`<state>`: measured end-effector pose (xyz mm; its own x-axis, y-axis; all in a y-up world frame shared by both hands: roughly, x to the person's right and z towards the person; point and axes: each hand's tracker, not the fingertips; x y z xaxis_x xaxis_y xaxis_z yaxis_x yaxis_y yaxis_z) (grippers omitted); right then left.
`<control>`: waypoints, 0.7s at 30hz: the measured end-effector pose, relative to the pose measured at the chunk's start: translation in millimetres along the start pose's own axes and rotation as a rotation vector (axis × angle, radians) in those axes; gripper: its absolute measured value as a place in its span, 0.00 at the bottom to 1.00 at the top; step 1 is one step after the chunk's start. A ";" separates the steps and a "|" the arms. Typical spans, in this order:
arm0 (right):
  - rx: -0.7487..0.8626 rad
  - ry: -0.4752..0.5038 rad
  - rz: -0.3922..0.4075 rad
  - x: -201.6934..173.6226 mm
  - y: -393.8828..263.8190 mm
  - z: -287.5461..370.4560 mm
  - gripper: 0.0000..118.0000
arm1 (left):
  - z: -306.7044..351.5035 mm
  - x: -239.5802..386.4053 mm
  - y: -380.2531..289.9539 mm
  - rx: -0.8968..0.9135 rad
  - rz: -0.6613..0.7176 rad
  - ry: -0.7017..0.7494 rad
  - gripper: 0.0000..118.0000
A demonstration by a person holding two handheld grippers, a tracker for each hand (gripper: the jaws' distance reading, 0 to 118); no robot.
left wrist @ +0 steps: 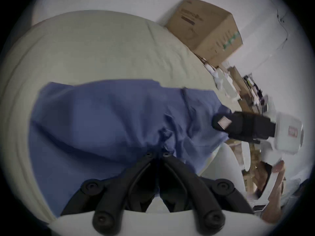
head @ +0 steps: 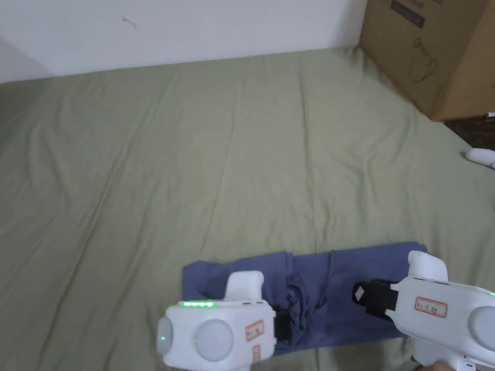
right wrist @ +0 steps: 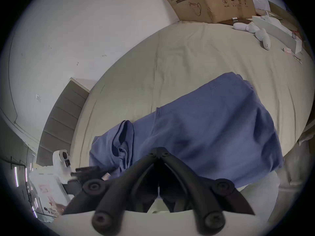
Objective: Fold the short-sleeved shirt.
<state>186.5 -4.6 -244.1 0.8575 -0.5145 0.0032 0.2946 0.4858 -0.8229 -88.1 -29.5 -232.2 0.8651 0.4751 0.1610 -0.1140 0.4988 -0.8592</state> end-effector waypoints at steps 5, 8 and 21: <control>0.013 -0.015 -0.015 7.7 3.8 6.6 0.00 | -5.0 11.9 -0.3 0.001 0.013 0.003 0.03; 0.022 -0.016 -0.025 9.9 7.1 7.8 0.00 | -1.0 12.3 5.1 -0.010 0.020 -0.043 0.03; 0.026 -0.013 0.048 -9.5 18.3 13.4 0.00 | 83.8 -79.6 2.0 0.157 0.283 -0.113 0.03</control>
<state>189.4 18.7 -251.6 0.8764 -0.4807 -0.0282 0.2635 0.5279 -0.8074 -198.2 -5.5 -205.9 0.7299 0.6835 -0.0133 -0.4235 0.4369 -0.7936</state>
